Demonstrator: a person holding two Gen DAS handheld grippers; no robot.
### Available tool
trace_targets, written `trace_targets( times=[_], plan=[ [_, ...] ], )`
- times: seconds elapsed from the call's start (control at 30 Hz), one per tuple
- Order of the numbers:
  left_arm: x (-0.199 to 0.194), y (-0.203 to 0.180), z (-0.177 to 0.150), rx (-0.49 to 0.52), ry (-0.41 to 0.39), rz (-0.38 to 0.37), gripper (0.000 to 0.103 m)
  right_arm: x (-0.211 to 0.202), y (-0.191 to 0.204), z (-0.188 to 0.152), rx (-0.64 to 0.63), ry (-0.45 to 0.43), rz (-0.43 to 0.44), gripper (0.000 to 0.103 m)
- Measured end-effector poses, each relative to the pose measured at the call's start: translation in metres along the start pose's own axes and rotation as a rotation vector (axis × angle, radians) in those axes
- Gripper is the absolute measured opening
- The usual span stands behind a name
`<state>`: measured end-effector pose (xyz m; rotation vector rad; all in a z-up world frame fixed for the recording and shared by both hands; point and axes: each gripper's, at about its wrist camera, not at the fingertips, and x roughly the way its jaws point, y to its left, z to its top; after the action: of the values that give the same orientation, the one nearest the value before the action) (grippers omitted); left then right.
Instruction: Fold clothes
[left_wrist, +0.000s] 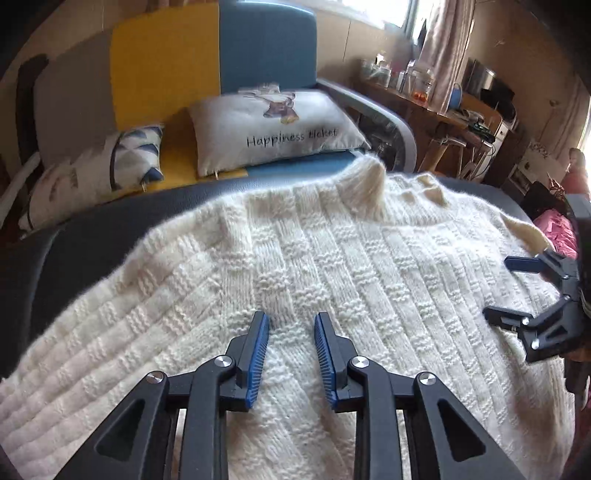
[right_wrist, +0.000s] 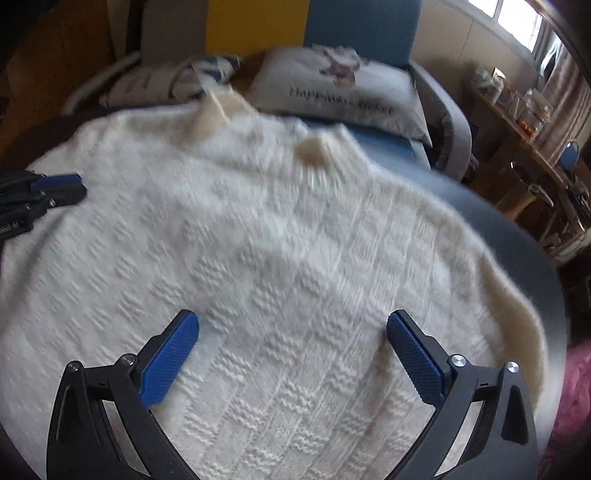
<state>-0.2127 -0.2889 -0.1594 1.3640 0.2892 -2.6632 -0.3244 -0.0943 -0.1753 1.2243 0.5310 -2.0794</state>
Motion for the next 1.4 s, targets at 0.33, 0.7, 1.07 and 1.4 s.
trace_targets(
  times=[0.33, 0.7, 1.07, 1.4],
  plan=[
    [-0.078, -0.017, -0.055, -0.013, -0.021, -0.092, 0.029, -0.068, 0.032, -0.026, -0.030, -0.012, 0.079, 0.103],
    [-0.084, -0.031, -0.124, 0.087, 0.027, -0.021, 0.029, -0.062, 0.009, -0.103, 0.066, 0.026, 0.044, 0.103],
    [-0.136, -0.054, -0.159, 0.077, -0.004, -0.103, 0.029, -0.131, 0.045, -0.145, -0.002, 0.026, 0.122, 0.103],
    [-0.132, -0.058, -0.188, 0.158, 0.032, -0.064, 0.029, -0.117, 0.029, -0.194, 0.025, 0.076, 0.105, 0.103]
  ],
)
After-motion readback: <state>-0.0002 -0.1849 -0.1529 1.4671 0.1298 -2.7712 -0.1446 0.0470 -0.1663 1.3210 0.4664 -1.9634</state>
